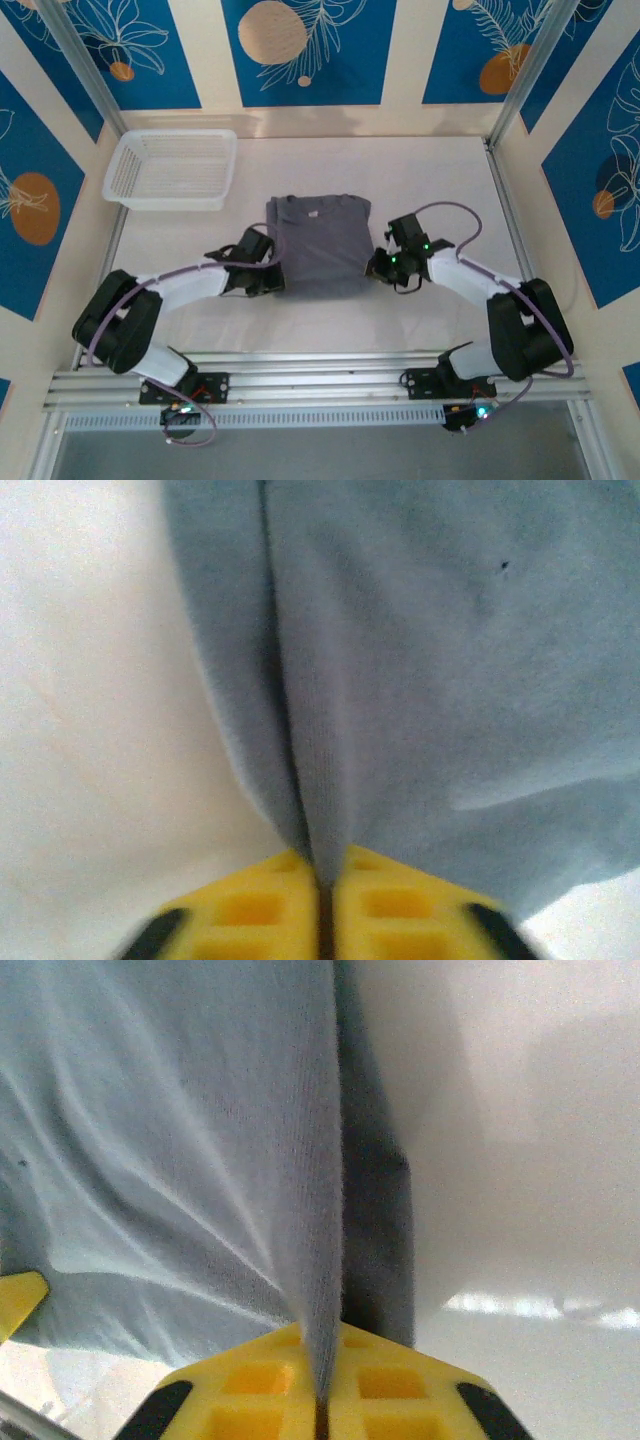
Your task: Fold the inside-out t-shirt
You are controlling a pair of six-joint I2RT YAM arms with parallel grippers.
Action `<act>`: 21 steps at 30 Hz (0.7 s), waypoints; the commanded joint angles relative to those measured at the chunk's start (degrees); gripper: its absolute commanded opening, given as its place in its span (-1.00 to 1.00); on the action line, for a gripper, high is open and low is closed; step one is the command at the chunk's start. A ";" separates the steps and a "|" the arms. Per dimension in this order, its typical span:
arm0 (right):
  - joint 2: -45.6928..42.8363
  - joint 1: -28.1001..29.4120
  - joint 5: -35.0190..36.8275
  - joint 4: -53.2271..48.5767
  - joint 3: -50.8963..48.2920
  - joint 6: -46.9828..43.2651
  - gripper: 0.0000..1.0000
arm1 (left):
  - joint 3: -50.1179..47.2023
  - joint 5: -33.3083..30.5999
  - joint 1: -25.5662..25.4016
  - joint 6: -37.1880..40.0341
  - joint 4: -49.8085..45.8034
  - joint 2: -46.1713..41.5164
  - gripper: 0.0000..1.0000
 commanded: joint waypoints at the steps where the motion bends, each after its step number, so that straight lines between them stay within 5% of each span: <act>1: -6.82 1.77 -0.29 -3.26 -3.62 4.66 0.00 | -2.11 -0.14 -0.99 -4.66 -3.04 -4.35 -0.21; 3: -10.93 2.07 -0.33 -5.47 -4.50 6.29 0.17 | -2.35 -1.47 -1.12 -5.17 -4.75 -7.46 -0.05; 10: -21.95 0.57 2.46 -8.75 -12.24 11.73 0.20 | -8.78 -1.46 -1.78 -10.42 -6.16 -15.96 0.03; 21: -9.76 0.31 -7.21 6.56 -11.39 11.79 0.00 | -8.00 3.29 -3.54 -11.53 6.06 -7.41 0.04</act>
